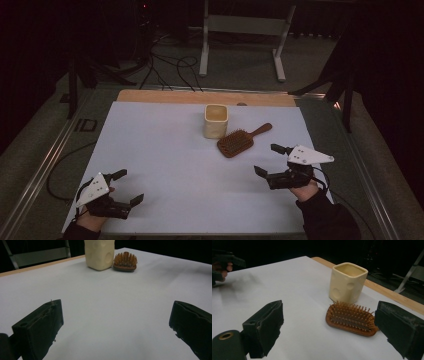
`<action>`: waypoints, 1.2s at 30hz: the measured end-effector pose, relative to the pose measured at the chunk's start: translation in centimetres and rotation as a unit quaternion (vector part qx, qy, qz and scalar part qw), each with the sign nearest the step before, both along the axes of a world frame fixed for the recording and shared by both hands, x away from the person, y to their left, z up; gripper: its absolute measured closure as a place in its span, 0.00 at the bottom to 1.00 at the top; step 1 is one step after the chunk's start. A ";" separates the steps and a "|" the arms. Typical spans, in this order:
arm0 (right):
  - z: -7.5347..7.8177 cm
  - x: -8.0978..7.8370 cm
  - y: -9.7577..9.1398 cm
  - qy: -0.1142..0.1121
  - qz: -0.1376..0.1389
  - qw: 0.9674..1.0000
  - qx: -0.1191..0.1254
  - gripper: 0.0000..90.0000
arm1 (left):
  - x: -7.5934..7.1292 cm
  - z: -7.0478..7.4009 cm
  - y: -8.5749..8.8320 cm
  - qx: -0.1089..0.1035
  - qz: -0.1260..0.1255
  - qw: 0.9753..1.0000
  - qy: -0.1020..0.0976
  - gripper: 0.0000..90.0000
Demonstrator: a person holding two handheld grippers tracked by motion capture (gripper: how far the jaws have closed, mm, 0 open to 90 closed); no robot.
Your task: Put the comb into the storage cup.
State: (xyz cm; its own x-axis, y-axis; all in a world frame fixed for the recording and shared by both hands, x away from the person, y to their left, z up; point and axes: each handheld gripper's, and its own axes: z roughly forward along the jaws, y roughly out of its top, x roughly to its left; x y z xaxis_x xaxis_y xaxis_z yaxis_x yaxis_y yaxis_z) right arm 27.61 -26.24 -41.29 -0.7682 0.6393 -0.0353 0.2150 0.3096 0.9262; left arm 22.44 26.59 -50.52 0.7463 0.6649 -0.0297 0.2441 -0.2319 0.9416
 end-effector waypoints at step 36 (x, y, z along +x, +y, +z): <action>-1.7 8.4 -1.0 0.031 -0.059 0.998 -0.005 0.15 | 0.0 0.0 -0.1 0.000 -0.003 1.000 0.000 0.00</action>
State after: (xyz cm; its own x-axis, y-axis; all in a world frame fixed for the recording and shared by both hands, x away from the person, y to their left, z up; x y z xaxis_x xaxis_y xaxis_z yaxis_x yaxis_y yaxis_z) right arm 36.05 -27.19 -43.01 -0.6878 0.7259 0.0036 0.3079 0.2873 0.9070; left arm 22.46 26.52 -50.55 0.7504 0.6604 -0.0293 0.2427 -0.2340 0.9414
